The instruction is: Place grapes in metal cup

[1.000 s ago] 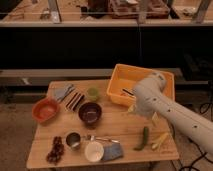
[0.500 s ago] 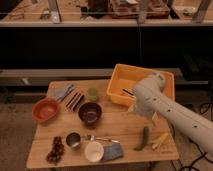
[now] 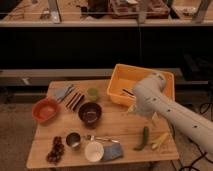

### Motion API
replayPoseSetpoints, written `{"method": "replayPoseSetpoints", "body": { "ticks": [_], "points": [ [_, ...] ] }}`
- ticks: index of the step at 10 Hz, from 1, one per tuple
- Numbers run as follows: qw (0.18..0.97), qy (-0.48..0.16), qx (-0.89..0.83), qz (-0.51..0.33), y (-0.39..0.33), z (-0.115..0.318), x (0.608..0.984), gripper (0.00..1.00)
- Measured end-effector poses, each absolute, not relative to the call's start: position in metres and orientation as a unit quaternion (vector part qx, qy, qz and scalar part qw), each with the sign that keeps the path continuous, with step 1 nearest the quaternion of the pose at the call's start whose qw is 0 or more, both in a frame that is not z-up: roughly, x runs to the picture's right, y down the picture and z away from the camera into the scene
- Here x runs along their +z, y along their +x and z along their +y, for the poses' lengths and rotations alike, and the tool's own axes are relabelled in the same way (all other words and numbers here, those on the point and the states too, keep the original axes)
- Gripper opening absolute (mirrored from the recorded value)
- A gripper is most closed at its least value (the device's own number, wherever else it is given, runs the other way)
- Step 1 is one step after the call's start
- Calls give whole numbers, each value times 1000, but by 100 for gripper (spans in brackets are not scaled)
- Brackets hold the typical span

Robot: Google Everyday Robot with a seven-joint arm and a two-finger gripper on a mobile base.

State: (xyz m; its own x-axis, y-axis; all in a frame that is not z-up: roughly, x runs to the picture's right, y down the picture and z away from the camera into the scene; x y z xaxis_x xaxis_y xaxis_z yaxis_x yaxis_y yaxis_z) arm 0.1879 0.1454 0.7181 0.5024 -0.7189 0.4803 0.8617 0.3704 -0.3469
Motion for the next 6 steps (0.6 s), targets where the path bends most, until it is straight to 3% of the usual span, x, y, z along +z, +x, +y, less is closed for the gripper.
{"method": "replayPoseSetpoints", "body": {
  "ticks": [6],
  "points": [
    [816, -285, -487, -127, 188, 141, 719, 80]
  ]
}}
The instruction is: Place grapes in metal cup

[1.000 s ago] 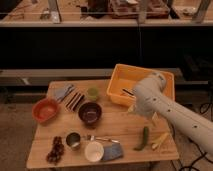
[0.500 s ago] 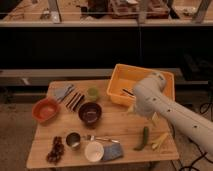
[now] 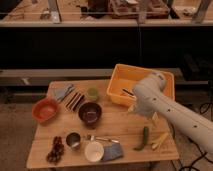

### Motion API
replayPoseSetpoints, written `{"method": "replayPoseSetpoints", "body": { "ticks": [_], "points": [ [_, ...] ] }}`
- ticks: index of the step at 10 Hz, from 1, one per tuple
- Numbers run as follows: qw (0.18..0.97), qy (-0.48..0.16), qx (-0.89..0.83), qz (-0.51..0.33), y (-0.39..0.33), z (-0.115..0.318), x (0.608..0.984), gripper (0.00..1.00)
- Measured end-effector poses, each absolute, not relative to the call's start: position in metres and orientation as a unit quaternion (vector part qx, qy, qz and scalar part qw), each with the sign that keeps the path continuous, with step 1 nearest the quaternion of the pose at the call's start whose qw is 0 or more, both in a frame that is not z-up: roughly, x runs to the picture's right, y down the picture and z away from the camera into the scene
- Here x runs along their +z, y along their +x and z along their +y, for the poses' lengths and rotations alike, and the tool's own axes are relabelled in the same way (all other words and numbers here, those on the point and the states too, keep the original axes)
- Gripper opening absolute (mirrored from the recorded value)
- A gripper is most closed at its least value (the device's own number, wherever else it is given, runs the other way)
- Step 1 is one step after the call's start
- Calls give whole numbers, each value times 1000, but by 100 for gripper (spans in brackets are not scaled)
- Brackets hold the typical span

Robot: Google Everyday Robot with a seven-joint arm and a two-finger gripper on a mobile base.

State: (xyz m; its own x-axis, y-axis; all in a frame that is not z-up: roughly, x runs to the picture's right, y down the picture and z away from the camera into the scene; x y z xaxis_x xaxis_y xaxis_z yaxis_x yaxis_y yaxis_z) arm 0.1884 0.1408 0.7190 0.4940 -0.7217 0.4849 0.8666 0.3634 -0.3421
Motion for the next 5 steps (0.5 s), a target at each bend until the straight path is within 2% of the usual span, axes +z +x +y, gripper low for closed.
{"method": "replayPoseSetpoints", "body": {
  "ticks": [5],
  "points": [
    [794, -255, -521, -181, 142, 122, 718, 80]
  ]
}}
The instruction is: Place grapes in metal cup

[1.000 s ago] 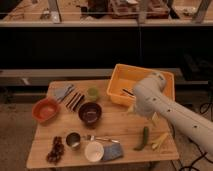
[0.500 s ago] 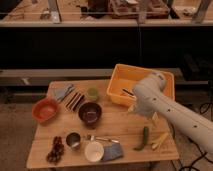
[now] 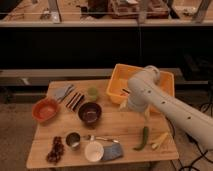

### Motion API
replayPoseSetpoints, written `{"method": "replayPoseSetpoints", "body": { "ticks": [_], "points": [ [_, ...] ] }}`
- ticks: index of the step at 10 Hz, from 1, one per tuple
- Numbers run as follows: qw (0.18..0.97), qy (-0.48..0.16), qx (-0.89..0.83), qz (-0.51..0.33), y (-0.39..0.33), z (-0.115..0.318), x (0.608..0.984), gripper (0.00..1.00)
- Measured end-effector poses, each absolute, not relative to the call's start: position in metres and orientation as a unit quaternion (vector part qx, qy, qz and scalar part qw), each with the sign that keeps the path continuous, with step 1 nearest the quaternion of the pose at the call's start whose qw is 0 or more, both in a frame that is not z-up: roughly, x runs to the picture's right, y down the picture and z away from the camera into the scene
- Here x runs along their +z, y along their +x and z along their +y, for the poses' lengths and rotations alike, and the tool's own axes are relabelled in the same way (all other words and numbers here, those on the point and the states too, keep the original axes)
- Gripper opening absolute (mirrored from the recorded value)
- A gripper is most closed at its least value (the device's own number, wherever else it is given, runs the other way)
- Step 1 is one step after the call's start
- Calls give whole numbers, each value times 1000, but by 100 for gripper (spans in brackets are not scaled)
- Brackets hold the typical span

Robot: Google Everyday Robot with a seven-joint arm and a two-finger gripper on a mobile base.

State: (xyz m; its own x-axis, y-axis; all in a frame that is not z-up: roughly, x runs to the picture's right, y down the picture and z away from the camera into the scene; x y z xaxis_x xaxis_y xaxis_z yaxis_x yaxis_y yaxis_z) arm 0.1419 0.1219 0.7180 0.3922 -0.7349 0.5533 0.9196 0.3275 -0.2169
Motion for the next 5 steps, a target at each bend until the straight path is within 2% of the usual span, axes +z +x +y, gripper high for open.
{"method": "replayPoseSetpoints", "body": {
  "ticks": [5],
  "points": [
    [795, -255, -520, -180, 143, 122, 718, 80]
  ]
}}
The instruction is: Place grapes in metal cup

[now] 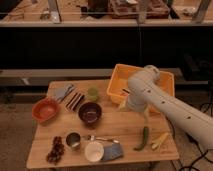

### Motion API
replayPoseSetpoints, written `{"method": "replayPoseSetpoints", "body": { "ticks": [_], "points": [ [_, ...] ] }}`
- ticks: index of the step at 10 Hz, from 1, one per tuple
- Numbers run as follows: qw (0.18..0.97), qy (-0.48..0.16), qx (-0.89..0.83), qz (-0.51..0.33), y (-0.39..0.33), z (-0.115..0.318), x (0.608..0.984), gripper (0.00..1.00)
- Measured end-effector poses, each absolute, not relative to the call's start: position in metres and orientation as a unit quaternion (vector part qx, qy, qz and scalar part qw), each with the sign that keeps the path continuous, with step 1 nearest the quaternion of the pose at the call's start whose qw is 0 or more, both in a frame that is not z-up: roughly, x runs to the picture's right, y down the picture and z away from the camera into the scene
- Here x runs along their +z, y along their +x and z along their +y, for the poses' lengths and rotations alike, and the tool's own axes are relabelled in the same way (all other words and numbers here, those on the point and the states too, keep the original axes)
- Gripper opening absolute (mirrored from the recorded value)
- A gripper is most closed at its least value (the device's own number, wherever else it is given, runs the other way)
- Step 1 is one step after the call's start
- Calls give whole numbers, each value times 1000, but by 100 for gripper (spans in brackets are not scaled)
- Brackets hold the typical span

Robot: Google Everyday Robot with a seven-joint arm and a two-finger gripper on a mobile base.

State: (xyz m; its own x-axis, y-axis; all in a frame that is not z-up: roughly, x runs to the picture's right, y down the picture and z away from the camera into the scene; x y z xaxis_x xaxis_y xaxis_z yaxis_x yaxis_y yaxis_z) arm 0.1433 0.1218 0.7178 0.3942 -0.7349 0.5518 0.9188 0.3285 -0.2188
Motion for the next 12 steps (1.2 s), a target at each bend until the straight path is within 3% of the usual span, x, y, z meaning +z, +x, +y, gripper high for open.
{"method": "replayPoseSetpoints", "body": {
  "ticks": [4, 8, 12],
  "points": [
    [792, -235, -529, -193, 135, 120, 715, 80],
    [793, -164, -534, -240, 94, 111, 704, 80],
    [776, -67, -543, -313, 5, 97, 688, 80]
  ]
}}
